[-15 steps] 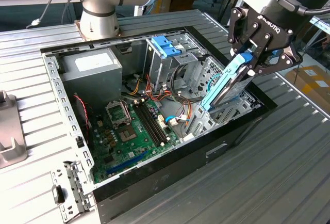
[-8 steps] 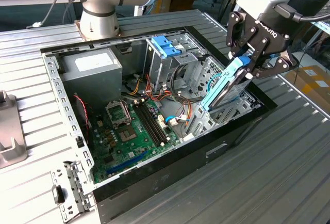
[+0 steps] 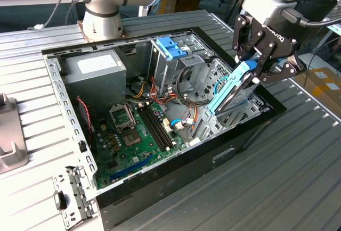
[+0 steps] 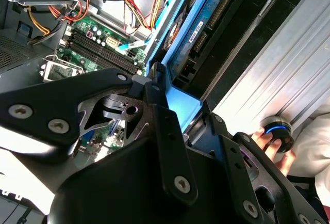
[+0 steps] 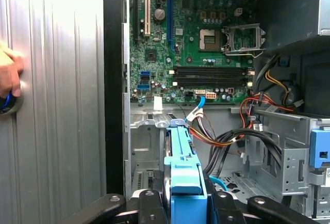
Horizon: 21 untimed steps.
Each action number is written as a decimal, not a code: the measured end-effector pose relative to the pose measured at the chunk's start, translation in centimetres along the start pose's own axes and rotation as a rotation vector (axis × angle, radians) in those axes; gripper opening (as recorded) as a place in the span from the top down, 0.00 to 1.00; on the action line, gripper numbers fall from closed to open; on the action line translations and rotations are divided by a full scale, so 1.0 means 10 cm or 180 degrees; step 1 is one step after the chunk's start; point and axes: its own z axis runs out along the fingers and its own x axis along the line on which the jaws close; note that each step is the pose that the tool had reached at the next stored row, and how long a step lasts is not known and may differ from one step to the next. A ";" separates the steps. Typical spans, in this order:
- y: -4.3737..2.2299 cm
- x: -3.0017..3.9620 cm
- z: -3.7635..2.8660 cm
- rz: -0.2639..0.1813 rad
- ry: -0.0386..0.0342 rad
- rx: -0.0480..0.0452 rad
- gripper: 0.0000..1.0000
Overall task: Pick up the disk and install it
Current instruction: 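Insert the disk into the insertion slot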
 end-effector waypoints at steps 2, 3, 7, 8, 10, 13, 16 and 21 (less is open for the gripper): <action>0.000 0.000 0.000 0.0000 0.0000 0.0000 0.63; 0.000 0.000 0.001 0.0000 0.0000 0.0000 0.63; 0.000 0.000 0.002 0.0000 -0.0001 0.0000 0.63; 0.000 0.000 0.002 0.0000 0.0000 0.0000 0.55; 0.000 0.000 0.002 0.0000 0.0000 0.0000 0.55; 0.000 0.000 0.003 0.0000 0.0000 0.0000 0.55; 0.000 0.000 0.003 0.0000 0.0000 0.0000 0.55; -0.002 -0.004 -0.030 0.0000 -0.0007 0.0000 0.55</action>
